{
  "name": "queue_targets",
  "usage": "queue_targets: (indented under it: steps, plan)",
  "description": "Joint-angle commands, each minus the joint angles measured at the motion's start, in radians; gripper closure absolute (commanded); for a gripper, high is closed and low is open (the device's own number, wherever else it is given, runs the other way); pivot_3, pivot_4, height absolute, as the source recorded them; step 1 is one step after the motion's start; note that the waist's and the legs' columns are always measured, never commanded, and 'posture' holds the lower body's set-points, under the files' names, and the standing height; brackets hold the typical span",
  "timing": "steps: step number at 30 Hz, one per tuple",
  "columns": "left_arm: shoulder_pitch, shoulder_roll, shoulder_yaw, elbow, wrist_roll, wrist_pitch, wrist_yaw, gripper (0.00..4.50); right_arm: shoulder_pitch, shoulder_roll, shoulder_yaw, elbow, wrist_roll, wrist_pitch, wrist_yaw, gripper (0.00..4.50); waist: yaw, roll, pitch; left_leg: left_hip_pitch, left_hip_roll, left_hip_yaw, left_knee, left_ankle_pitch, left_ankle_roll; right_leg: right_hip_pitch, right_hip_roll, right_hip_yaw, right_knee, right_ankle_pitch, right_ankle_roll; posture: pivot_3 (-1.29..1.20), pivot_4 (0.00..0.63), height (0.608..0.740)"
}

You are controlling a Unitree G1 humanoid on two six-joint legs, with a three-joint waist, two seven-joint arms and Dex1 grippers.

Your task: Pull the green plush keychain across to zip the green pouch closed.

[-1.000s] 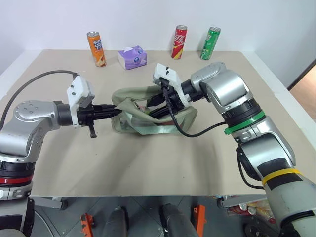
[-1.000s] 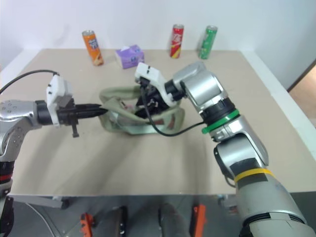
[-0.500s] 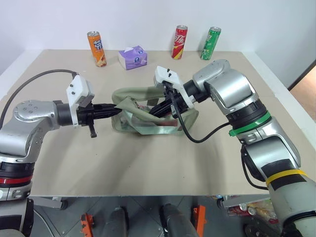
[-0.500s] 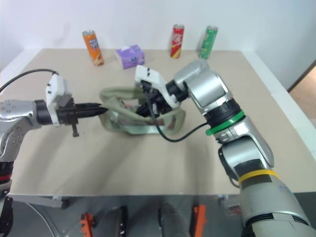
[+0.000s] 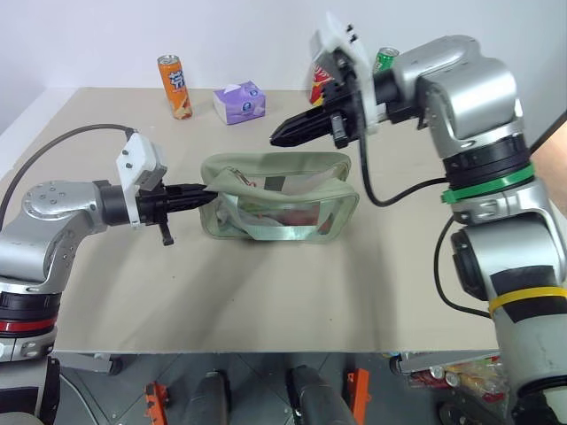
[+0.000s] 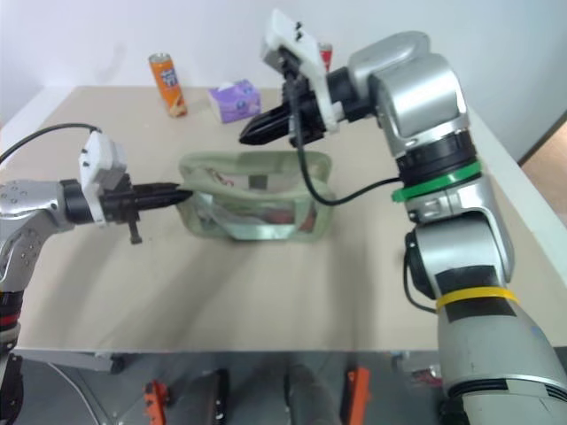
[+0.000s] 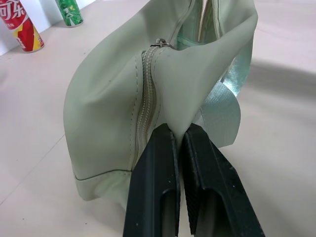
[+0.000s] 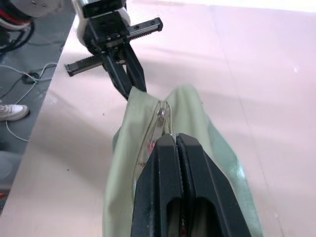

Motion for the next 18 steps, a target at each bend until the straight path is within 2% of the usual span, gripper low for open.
queue_targets:
  steps: [1,6,7,18]
  plan:
    - [-0.019,0.003,0.014,-0.026,-0.017,-0.01,-0.006,4.5,0.005,-0.038,-0.039,-0.069,0.027,-0.001,0.036,4.46,-0.001,0.0,0.0,0.0,0.0,0.0,0.0,0.0,0.0,0.0,0.0,0.0,0.0,0.0,0.0,0.0,0.15,0.74]
    - [-0.04,-0.002,0.004,-0.009,-0.013,-0.015,-0.011,4.5,0.061,-0.05,-0.025,-0.126,0.018,0.012,0.003,4.46,-0.001,0.0,0.0,0.001,0.0,-0.001,0.0,0.0,0.0,0.0,0.0,0.0,0.001,0.0,0.0,0.0,0.15,0.74]
    - [-0.042,-0.002,0.003,-0.008,-0.012,-0.015,-0.011,4.5,0.067,-0.048,-0.024,-0.127,0.015,0.016,-0.006,4.23,0.0,0.0,0.0,0.001,0.0,-0.001,0.0,0.0,0.0,0.0,0.0,0.0,0.001,0.0,0.0,0.0,0.15,0.74]
    - [-0.04,0.004,0.008,-0.011,-0.018,-0.01,-0.011,4.5,0.146,-0.075,0.048,-0.184,-0.031,-0.049,0.023,0.49,0.0,0.0,0.0,0.0,0.0,-0.001,0.0,0.0,0.0,0.0,0.0,-0.001,0.001,0.0,0.0,0.0,0.15,0.74]
